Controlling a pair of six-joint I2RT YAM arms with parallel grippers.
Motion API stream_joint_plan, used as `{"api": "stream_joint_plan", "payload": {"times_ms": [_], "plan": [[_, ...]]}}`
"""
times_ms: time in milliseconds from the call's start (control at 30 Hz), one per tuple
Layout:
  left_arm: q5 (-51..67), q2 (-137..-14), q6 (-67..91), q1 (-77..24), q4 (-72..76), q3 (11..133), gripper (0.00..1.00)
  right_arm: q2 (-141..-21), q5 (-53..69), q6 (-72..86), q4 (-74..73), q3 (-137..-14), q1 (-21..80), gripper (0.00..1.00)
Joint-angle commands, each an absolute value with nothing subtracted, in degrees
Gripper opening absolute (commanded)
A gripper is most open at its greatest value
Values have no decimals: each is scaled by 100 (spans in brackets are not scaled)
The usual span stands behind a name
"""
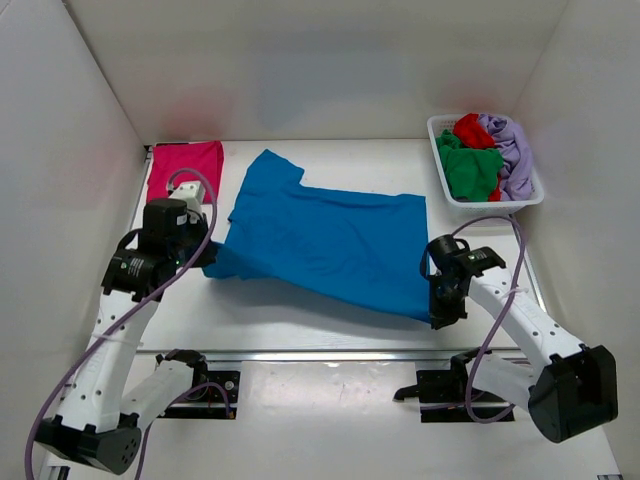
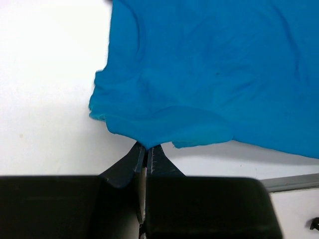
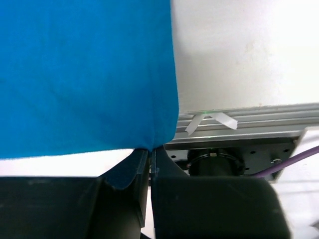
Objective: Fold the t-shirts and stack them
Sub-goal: Flatten out the tshirt
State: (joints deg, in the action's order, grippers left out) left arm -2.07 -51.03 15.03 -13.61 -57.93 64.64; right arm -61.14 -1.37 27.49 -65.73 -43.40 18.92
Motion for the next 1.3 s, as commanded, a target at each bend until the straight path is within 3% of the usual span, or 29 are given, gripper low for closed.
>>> {"api": "stream_joint_plan", "payload": {"times_ms": [0,400,633,933,1033,1100,1167,1267], "plan": [[201,-5482,1029,-1371,-5247,6776,0,-6336,123,1926,-6583,-4754,1758,0],[500,-5634,862,-1345,-5537,6557,0,-7364,-217,827,-6021,-6081,975,0],[659,-5194,993,-1345,-5493,5950,0,-7857,-53,518,-5853,-6135,870,0],[10,-5388,896,-1441,-5616,6618,0,-7164,273,624,-5837,-5722,1029,0],[-237,-5379,1010,-1555,-5836,7100,0,-7189,1070,247,-6159,-6115,713,0],[-325,-5317,1212,-1809,-6107,7329,0,-7059,924,351,-6372,-6310,1115,0],[-307,-5081,1239,-1793,-6126,7199,0,-6988,939,518,-6416,-6197,1493,0],[-37,-5114,1196,-1556,-5907,6612,0,-7232,1456,537,-6004,-6047,1127,0]]}}
